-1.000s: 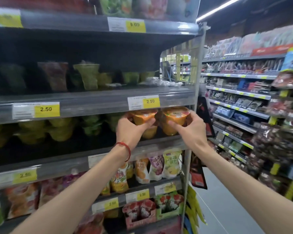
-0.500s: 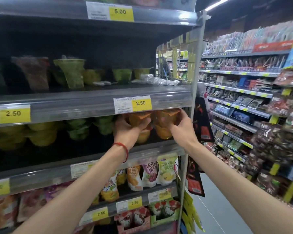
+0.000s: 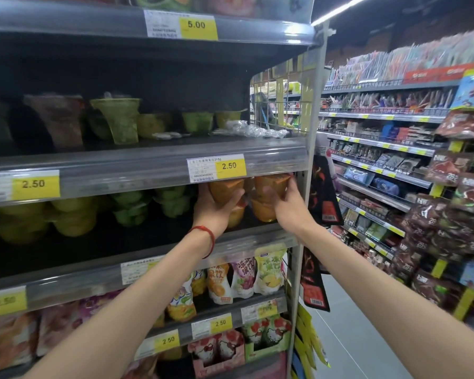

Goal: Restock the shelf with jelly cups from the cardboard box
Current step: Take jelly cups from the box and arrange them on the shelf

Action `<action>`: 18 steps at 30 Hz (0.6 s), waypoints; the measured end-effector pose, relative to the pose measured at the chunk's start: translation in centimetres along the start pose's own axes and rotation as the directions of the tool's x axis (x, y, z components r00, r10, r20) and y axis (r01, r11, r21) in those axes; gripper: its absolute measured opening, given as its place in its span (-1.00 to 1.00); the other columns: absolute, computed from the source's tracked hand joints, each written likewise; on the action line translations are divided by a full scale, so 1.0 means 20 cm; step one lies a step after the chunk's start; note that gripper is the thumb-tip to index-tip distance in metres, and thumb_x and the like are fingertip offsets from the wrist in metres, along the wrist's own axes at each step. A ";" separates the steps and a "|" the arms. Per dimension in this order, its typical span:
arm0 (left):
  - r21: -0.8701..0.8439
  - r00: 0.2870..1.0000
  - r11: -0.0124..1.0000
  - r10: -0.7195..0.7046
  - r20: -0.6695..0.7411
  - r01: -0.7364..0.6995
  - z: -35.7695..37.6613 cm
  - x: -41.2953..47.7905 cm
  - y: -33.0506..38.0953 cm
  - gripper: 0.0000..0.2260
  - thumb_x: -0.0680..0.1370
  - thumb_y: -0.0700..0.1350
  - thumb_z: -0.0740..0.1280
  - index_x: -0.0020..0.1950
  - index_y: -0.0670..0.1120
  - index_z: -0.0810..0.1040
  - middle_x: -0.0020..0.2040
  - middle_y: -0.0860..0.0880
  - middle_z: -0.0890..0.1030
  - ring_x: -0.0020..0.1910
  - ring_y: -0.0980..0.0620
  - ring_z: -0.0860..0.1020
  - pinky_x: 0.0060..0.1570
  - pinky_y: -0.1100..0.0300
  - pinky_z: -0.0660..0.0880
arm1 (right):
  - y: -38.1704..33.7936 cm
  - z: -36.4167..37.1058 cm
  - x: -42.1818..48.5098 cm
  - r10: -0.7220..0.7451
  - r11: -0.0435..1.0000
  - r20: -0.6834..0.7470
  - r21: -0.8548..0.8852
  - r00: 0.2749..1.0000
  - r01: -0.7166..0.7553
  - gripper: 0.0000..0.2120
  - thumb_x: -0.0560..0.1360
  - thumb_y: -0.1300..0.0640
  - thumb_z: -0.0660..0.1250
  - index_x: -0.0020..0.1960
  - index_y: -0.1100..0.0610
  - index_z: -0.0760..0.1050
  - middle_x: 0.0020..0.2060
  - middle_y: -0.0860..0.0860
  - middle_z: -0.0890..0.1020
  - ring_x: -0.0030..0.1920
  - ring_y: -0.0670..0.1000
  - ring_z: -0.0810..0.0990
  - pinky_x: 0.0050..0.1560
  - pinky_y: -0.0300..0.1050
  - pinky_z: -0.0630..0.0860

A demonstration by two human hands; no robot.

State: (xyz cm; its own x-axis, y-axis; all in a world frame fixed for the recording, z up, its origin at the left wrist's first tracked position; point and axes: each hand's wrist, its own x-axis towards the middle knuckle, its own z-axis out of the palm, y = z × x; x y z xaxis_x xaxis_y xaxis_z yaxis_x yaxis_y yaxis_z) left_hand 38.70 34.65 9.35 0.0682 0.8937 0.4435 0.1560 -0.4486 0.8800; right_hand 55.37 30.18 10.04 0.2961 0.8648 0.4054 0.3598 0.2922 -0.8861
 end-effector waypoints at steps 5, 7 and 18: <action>0.109 0.999 0.994 -0.021 0.041 0.016 0.00 0.00 0.02 -0.29 0.50 0.17 0.38 0.53 0.04 0.10 0.35 0.03 0.51 0.29 -0.01 0.51 0.12 0.23 0.36 | -0.02 0.00 -0.02 0.006 1.000 0.009 -0.002 1.000 -0.006 -0.44 0.66 -0.02 0.28 0.58 -0.05 0.14 0.43 -0.06 0.50 0.47 0.01 0.42 0.55 0.09 0.27; 0.164 0.997 0.986 -0.038 0.064 0.027 0.00 0.00 0.01 -0.24 0.48 0.29 0.33 0.52 0.06 0.05 0.35 0.02 0.51 0.31 -0.06 0.50 0.21 0.15 0.39 | -0.03 0.00 -0.03 0.002 1.000 0.014 -0.004 1.000 -0.002 -0.43 0.66 -0.02 0.28 0.59 -0.03 0.13 0.43 -0.06 0.50 0.47 0.00 0.41 0.55 0.06 0.27; 0.122 0.997 0.992 -0.020 0.071 0.011 -0.03 -0.02 0.03 -0.26 0.51 0.18 0.37 0.55 0.05 0.03 0.33 0.07 0.49 0.29 0.00 0.50 0.15 0.23 0.35 | -0.04 0.00 -0.06 0.014 0.999 0.013 -0.044 1.000 -0.014 -0.42 0.64 -0.03 0.33 0.59 -0.02 0.18 0.38 -0.08 0.55 0.42 -0.03 0.47 0.49 -0.02 0.34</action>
State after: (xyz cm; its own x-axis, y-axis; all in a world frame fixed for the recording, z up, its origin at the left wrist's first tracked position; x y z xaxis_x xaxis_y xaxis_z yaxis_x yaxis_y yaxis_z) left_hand 38.18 33.98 9.75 0.1343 0.9010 0.4125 0.2763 -0.4338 0.8576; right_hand 54.83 28.92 10.26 0.2897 0.8742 0.3897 0.3941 0.2621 -0.8809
